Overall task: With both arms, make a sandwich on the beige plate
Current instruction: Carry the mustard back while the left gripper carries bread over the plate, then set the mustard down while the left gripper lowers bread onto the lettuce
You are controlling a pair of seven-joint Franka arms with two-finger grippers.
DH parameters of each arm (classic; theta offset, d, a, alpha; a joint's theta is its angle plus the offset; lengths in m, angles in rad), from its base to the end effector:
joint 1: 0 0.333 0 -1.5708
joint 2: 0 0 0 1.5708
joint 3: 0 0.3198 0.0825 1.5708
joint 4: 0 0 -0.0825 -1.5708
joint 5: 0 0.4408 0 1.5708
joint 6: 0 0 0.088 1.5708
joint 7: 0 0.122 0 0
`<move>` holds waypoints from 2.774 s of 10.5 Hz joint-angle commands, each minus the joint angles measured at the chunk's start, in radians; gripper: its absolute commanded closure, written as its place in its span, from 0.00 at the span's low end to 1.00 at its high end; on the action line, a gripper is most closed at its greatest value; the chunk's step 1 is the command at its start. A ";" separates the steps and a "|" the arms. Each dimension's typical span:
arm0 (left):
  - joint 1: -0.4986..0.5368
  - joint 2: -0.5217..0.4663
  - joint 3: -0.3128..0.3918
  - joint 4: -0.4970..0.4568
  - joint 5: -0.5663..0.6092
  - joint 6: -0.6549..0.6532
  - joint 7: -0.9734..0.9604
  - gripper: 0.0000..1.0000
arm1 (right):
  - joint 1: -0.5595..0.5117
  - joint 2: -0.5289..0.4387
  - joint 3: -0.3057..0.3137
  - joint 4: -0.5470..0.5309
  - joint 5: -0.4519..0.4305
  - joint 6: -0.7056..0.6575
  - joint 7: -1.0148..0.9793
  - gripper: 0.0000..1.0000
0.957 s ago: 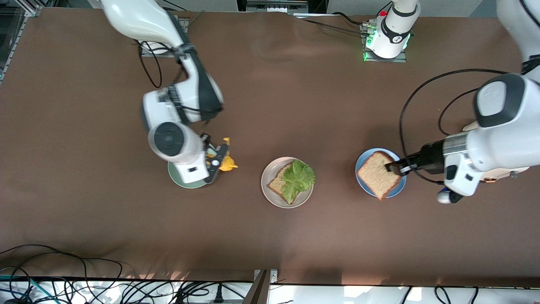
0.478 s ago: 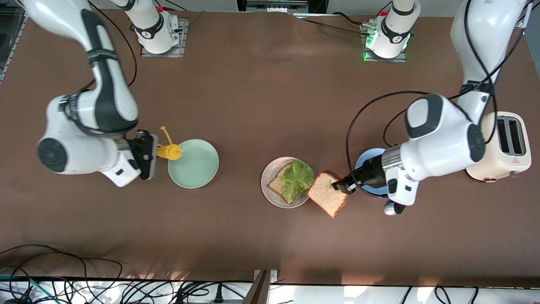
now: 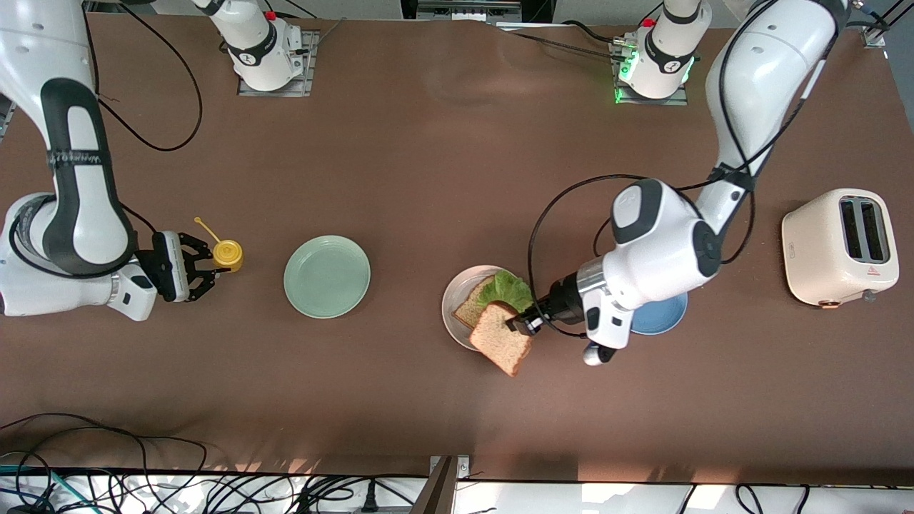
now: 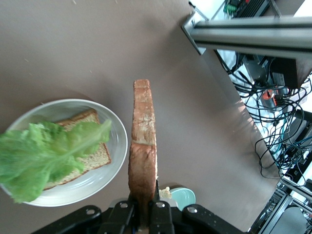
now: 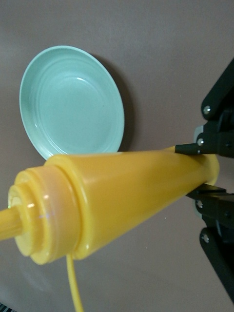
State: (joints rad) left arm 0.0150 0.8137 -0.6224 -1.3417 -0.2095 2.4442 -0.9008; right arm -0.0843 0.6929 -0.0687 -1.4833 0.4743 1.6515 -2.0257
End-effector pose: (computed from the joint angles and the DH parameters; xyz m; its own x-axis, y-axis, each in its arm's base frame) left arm 0.7435 -0.3648 0.3149 0.7972 0.5290 -0.2910 0.5887 -0.5741 0.5690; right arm 0.6994 -0.0495 0.2027 -0.0291 0.8511 0.5242 0.9263 0.2201 -0.3060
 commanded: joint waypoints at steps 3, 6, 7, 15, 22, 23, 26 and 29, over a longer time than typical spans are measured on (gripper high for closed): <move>-0.046 0.025 0.017 0.006 -0.016 0.013 -0.009 1.00 | -0.029 0.123 0.023 0.035 0.142 -0.015 -0.113 1.00; -0.101 0.047 0.064 0.006 -0.016 0.013 -0.006 1.00 | -0.025 0.180 0.021 0.057 0.184 -0.004 -0.168 1.00; -0.104 0.048 0.073 0.003 -0.014 0.013 -0.006 1.00 | -0.022 0.221 0.021 0.099 0.205 -0.012 -0.176 1.00; -0.104 0.053 0.092 -0.025 -0.016 -0.045 -0.010 1.00 | -0.023 0.224 -0.022 0.126 0.190 -0.012 -0.183 0.00; -0.104 0.061 0.115 -0.077 -0.016 -0.060 -0.010 1.00 | -0.019 -0.114 -0.033 -0.026 -0.127 0.113 0.115 0.00; -0.104 0.064 0.116 -0.077 -0.016 -0.067 -0.010 1.00 | -0.005 -0.166 -0.033 -0.058 -0.164 0.125 0.221 0.00; -0.096 0.070 0.122 -0.082 -0.016 -0.096 -0.010 0.99 | 0.029 -0.369 -0.033 -0.217 -0.181 0.175 0.587 0.00; -0.090 0.071 0.124 -0.082 -0.018 -0.106 -0.012 0.48 | 0.086 -0.560 -0.030 -0.325 -0.287 0.148 1.064 0.00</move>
State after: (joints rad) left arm -0.0803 0.8897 -0.5005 -1.4170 -0.2095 2.3541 -0.9124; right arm -0.0303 0.2649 -0.1041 -1.6956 0.2464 1.7872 -1.1706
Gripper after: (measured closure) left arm 0.815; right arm 0.000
